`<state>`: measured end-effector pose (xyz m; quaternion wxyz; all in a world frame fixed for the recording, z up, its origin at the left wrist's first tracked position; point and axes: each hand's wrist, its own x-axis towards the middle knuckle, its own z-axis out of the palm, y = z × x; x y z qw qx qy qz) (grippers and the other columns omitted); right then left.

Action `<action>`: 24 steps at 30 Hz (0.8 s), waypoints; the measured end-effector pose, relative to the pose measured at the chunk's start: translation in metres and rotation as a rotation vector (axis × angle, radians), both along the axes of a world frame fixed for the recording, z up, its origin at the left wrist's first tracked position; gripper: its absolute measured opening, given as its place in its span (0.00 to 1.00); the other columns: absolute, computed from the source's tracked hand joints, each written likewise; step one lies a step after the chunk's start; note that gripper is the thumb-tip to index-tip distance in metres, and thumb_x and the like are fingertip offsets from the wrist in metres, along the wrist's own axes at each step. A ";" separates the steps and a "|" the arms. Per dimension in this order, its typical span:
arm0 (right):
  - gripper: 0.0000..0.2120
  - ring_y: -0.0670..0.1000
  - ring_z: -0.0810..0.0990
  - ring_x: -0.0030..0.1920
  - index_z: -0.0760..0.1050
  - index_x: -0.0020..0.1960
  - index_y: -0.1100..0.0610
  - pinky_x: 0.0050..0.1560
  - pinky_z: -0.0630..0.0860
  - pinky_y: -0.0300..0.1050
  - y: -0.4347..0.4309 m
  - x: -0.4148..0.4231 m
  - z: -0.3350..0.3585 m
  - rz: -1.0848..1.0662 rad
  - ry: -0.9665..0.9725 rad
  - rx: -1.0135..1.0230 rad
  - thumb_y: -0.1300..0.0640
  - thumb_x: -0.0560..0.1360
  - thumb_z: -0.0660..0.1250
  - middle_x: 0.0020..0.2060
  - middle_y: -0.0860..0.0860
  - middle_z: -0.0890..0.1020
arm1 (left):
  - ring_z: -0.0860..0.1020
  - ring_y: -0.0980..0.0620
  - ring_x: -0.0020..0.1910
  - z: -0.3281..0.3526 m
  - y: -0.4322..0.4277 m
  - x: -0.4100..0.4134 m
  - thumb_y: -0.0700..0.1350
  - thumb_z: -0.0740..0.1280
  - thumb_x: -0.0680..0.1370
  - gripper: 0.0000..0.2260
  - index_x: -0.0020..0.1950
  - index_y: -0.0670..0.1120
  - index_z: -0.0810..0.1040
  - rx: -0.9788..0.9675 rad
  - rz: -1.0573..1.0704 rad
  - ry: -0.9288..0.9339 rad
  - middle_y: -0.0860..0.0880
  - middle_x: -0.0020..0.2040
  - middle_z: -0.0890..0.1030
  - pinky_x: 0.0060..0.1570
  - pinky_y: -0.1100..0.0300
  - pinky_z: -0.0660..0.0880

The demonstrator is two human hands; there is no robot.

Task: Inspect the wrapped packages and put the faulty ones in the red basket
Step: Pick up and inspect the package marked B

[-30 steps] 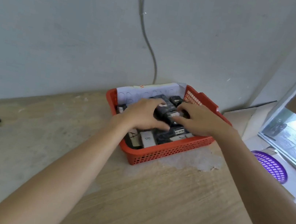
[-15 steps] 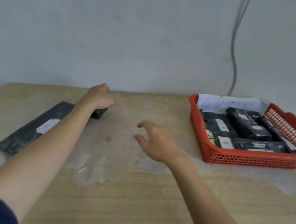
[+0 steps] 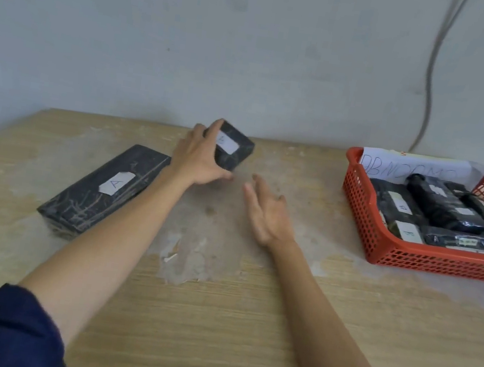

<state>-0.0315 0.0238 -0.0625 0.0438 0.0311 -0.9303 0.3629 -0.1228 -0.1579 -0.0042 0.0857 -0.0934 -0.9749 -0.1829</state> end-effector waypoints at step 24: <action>0.12 0.54 0.87 0.50 0.75 0.66 0.48 0.54 0.85 0.62 -0.004 0.020 0.010 -0.175 0.230 -0.879 0.49 0.84 0.69 0.52 0.53 0.86 | 0.84 0.56 0.51 -0.048 0.052 0.101 0.72 0.57 0.79 0.26 0.57 0.53 0.81 1.147 -0.002 -0.136 0.52 0.52 0.87 0.53 0.59 0.79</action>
